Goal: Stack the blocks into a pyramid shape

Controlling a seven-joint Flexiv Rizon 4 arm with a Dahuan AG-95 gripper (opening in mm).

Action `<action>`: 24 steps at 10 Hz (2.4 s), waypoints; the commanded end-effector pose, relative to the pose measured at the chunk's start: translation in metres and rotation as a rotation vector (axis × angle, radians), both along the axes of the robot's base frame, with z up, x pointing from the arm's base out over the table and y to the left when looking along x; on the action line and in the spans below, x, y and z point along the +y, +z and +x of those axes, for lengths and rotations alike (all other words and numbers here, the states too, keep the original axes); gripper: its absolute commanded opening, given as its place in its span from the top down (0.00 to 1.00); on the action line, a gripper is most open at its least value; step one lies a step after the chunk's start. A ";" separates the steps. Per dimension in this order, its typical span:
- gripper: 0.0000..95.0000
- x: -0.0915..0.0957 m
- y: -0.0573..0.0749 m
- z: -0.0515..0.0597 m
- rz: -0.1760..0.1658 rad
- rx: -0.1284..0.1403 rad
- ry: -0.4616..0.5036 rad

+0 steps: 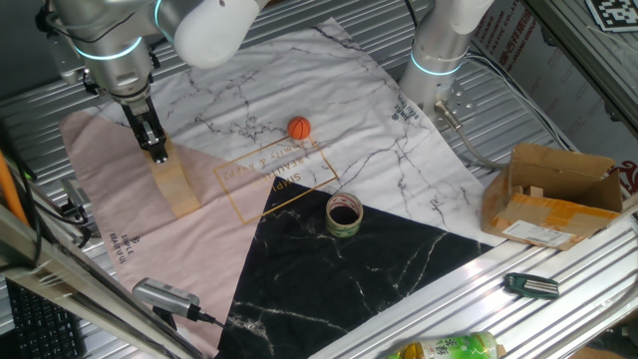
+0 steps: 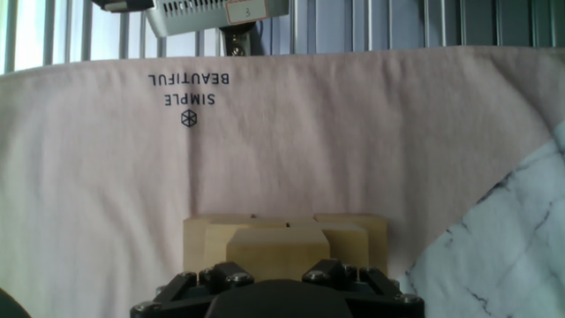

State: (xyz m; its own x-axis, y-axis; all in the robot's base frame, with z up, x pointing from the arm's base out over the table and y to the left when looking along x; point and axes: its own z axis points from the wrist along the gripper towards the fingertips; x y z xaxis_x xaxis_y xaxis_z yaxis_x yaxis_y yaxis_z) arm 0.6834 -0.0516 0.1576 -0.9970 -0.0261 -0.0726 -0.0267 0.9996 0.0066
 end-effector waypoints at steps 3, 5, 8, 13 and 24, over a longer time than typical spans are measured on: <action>1.00 0.000 -0.001 -0.001 0.000 0.000 0.001; 1.00 0.000 -0.002 0.000 -0.002 0.001 0.001; 1.00 0.000 -0.003 0.001 0.000 0.001 0.001; 1.00 0.000 -0.004 0.001 0.005 0.001 -0.002; 0.20 0.000 -0.004 0.002 0.009 0.001 0.029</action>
State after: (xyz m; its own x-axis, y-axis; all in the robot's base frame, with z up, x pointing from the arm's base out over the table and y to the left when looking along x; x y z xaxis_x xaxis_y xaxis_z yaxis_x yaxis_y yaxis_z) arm 0.6852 -0.0514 0.1536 -0.9959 -0.0544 -0.0717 -0.0556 0.9984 0.0140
